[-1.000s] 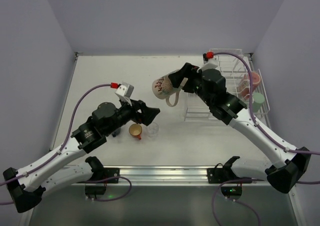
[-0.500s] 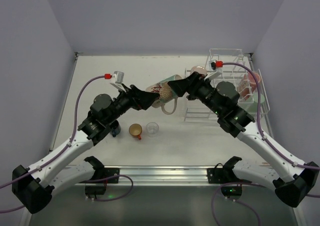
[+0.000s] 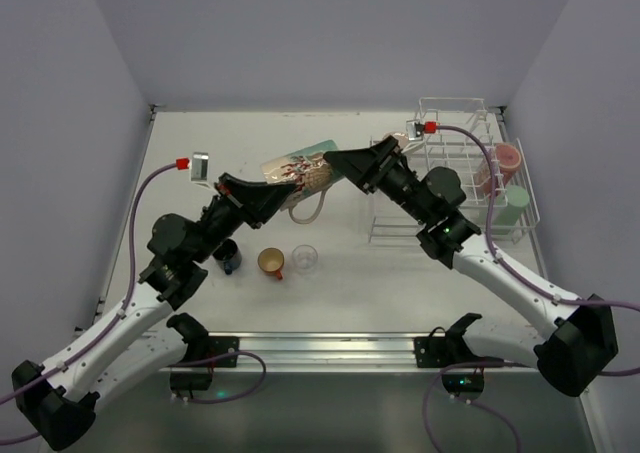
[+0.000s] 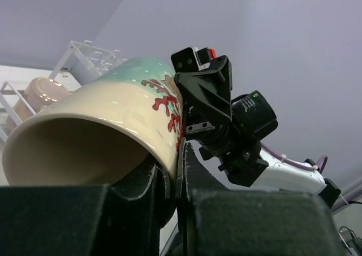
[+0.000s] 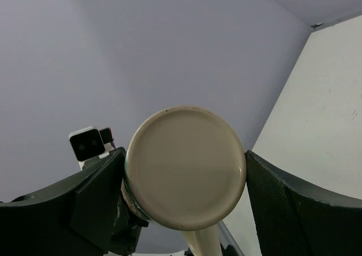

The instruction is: Unload the cups from the dish rack

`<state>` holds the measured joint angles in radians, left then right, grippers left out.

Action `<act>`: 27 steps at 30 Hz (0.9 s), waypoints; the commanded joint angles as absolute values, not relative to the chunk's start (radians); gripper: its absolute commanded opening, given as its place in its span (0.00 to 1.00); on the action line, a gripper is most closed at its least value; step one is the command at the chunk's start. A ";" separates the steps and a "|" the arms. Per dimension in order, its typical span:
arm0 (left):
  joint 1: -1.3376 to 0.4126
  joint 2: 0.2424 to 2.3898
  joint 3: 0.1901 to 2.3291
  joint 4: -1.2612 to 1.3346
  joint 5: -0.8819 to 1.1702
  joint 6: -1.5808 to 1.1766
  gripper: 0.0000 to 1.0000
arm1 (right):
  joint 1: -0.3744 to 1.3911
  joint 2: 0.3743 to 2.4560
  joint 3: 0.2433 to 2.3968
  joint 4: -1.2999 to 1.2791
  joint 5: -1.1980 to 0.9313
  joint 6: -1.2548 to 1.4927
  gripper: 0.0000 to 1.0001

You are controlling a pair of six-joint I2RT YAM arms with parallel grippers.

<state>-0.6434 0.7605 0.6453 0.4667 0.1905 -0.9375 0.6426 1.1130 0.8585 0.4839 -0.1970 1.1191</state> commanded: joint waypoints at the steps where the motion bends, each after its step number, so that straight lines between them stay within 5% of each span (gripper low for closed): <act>1: -0.646 0.770 0.701 0.424 0.118 -0.776 0.00 | 0.669 1.170 0.861 0.607 -0.333 1.158 0.66; 2: -0.646 0.772 0.710 0.399 0.103 -0.766 0.00 | 0.669 1.181 0.865 0.609 -0.344 1.163 0.82; 5: -0.646 0.773 0.759 0.312 0.034 -0.704 0.00 | 0.670 1.209 0.873 0.607 -0.367 1.157 0.99; 17: -0.635 0.971 1.135 -0.416 -0.489 -0.436 0.00 | 0.670 1.053 0.839 0.269 -0.190 0.917 0.99; 27: -0.269 1.186 1.229 -0.548 -0.355 -0.385 0.00 | 0.676 0.962 0.813 0.138 -0.179 0.773 0.99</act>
<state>-0.3717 1.1511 1.1351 -0.6014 -0.3656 -0.4557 0.6693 0.9871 0.8097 0.1932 -0.1921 0.8593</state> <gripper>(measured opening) 0.137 0.990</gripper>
